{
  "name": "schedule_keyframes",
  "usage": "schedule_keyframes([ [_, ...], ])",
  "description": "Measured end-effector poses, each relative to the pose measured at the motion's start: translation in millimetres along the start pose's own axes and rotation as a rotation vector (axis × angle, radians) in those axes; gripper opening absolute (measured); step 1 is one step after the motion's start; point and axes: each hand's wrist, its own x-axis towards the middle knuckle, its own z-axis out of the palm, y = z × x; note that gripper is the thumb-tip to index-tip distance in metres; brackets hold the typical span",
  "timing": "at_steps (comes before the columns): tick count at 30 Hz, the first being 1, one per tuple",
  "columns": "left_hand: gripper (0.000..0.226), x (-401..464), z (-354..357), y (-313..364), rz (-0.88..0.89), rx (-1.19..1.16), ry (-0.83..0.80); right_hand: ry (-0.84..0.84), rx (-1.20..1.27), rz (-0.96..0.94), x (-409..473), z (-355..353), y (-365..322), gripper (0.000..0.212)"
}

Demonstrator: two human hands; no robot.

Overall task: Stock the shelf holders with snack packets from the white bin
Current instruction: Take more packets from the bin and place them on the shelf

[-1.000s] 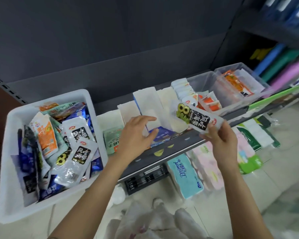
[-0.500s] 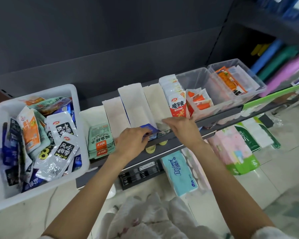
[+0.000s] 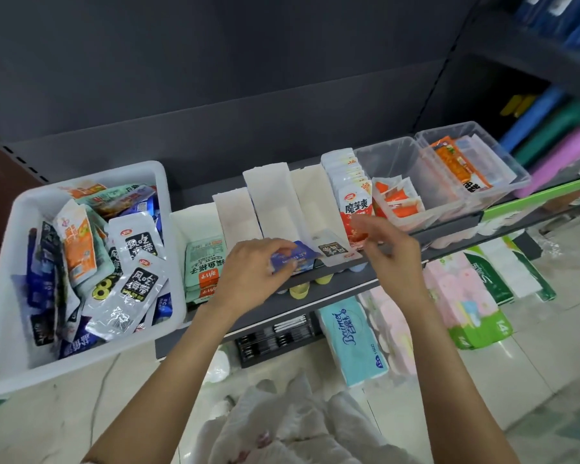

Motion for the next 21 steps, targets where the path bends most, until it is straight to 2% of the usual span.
schedule_keyframes([
  [1,0.024,-7.5,-10.2,-1.4,-0.017,-0.079,0.11,0.032,0.146,0.004,-3.2,5.3,-16.0,0.036],
  [3,0.017,-28.3,-32.2,-8.4,-0.071,-0.214,0.316,-0.01,0.309,-0.014,-9.0,25.6,-45.1,0.029],
  [5,0.014,-53.7,-53.2,-24.1,-0.162,-0.308,0.458,-0.162,0.325,-0.012,-14.6,57.0,-70.0,0.025],
  [7,0.015,-79.4,-71.4,-51.2,-0.28,-0.329,0.524,-0.339,0.28,-0.014,-21.5,96.5,-91.4,0.024],
  [10,0.01,-115.4,-94.4,-112.8,-0.446,-0.16,0.41,-0.565,0.118,-0.109,-31.9,162.4,-114.3,0.021],
  [13,0.024,-142.5,-107.1,-173.9,-0.552,0.062,0.232,-0.701,-0.099,-0.255,-36.2,228.3,-126.6,0.028],
  [15,0.035,-146.0,-108.9,-197.9,-0.554,0.128,0.139,-0.742,-0.283,-0.291,-34.2,268.0,-130.6,0.036],
  [18,0.057,-130.0,-103.3,-201.9,-0.518,0.199,0.02,-0.753,-0.527,-0.213,-30.5,313.5,-129.0,0.049],
  [21,0.062,-112.4,-90.8,-193.9,-0.517,0.396,-0.101,-0.685,-0.494,-0.033,-29.9,337.9,-123.5,0.053],
])
